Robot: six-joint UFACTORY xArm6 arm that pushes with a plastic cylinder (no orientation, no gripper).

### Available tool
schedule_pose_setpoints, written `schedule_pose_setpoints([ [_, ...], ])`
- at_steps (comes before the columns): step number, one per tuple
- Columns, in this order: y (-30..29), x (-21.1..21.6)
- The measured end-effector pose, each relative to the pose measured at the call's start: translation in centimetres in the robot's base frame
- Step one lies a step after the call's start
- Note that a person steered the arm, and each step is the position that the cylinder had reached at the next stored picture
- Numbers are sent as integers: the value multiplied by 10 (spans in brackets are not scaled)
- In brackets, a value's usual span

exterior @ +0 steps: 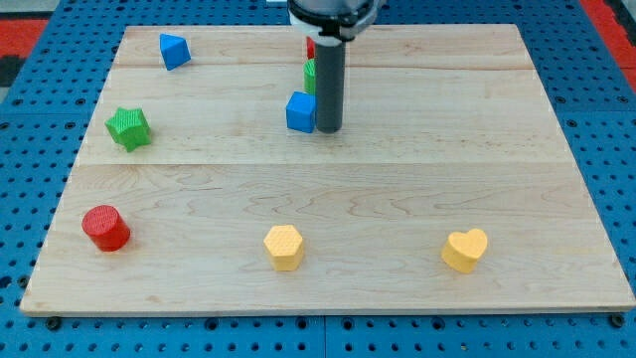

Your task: Place green star right diagonally towards blue cube

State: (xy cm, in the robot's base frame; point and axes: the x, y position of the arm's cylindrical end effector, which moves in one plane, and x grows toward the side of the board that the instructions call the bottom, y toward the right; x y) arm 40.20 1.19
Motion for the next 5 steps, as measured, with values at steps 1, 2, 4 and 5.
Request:
schedule_pose_setpoints([
  [1, -34, 30],
  [2, -61, -3],
  [4, -39, -25],
  [5, -39, -19],
])
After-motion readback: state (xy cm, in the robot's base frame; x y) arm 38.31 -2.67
